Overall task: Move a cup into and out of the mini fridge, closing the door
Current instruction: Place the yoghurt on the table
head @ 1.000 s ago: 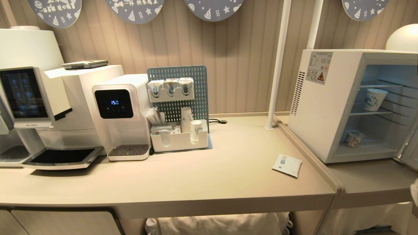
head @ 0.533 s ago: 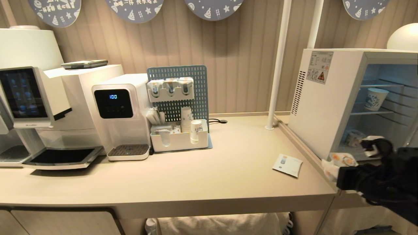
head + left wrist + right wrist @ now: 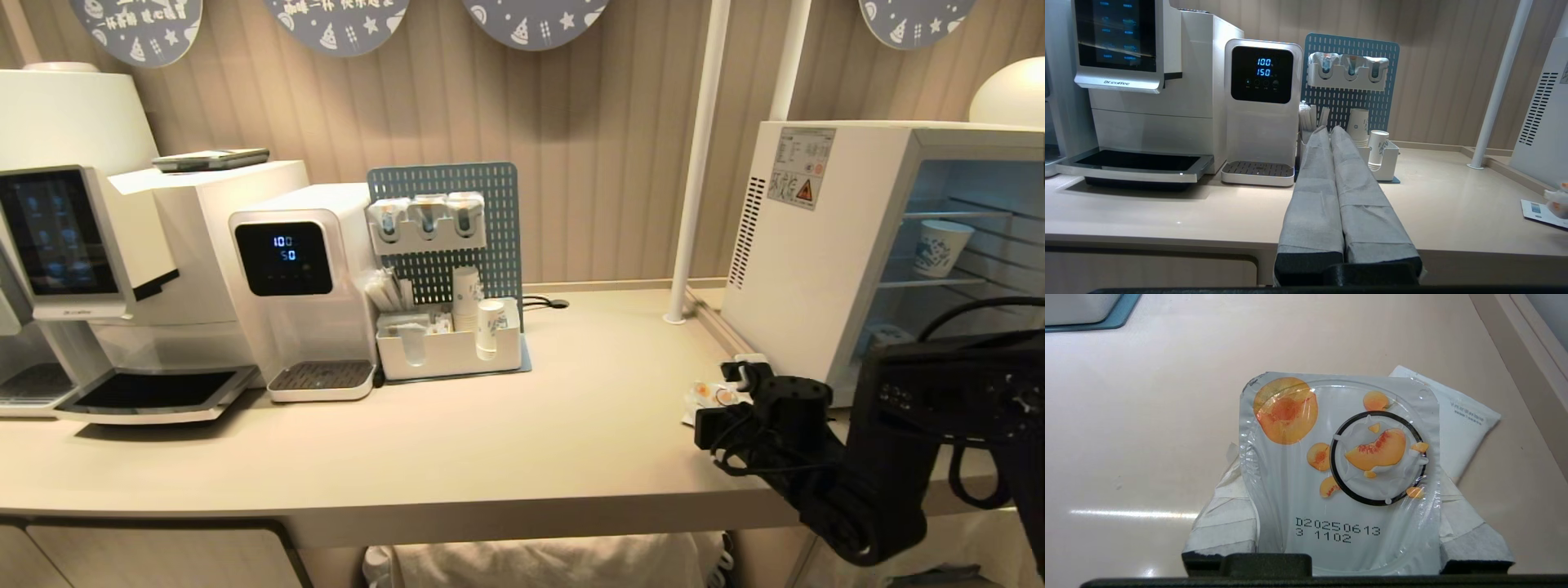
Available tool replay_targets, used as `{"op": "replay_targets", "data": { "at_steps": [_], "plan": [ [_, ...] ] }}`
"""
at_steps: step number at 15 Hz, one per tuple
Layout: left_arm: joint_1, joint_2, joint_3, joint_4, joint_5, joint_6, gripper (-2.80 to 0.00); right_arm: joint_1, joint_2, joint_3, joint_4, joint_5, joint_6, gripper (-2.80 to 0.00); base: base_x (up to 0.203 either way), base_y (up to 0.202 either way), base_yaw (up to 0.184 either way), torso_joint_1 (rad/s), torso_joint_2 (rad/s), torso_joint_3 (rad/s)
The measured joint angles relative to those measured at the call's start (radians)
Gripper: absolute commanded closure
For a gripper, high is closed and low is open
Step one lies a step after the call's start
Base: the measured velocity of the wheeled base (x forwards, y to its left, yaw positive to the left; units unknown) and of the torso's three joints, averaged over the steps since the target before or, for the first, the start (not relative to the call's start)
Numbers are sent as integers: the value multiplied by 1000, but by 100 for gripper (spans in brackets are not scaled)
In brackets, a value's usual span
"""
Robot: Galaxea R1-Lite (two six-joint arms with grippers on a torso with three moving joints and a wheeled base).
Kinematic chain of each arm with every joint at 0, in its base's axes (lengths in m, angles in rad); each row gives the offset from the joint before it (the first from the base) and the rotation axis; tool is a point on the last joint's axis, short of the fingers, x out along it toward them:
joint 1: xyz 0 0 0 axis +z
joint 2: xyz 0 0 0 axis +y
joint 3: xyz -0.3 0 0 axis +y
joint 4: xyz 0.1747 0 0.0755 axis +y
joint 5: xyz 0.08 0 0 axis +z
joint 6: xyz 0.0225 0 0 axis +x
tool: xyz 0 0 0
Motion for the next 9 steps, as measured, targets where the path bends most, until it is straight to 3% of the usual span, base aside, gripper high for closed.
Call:
{"op": "replay_targets", "data": {
  "at_steps": [4,9],
  "plan": [
    [0,0,0,0,-1,0,0,11,29,-164,252,-92,3,0,0,0,0,0,0,0],
    [0,0,0,0,-1,0,0,10,33,-197,289,-97,3,0,0,0,0,0,0,0]
  ]
}}
